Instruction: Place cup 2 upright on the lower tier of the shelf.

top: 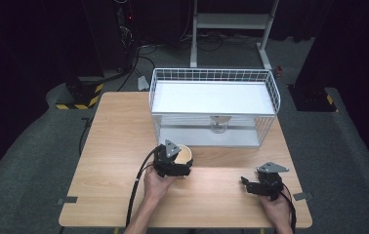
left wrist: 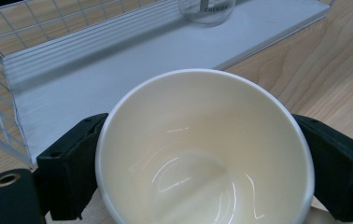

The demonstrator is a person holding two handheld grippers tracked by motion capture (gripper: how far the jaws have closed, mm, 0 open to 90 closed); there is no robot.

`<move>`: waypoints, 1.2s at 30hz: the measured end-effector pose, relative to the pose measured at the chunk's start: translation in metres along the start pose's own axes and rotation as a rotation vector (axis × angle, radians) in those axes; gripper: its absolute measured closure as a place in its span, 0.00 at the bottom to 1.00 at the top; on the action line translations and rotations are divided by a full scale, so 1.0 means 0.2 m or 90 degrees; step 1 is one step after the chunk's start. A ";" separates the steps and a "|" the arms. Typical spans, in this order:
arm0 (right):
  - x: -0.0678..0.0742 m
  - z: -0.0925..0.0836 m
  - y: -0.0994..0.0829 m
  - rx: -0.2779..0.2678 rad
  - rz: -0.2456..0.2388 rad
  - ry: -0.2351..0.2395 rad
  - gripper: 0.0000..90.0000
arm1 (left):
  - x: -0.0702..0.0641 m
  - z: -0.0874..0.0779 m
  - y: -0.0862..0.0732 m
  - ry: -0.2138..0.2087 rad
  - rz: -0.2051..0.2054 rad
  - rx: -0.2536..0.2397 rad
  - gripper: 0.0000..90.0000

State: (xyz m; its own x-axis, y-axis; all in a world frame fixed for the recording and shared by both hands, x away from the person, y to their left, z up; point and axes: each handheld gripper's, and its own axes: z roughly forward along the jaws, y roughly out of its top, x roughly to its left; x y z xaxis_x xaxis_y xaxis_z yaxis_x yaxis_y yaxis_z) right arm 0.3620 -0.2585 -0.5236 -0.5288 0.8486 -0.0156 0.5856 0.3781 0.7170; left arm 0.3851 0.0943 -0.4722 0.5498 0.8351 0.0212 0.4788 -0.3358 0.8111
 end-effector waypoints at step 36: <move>0.00 0.00 0.00 -0.001 0.001 -0.003 0.25 | -0.01 0.05 0.19 -0.021 -0.023 -0.021 0.12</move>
State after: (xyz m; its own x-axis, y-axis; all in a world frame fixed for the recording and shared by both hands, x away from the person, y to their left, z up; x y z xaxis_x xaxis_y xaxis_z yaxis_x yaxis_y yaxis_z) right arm 0.3628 -0.2589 -0.5237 -0.5247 0.8511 -0.0184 0.5858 0.3767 0.7176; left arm 0.4095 0.0763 -0.4466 0.5550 0.8314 -0.0266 0.4763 -0.2914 0.8296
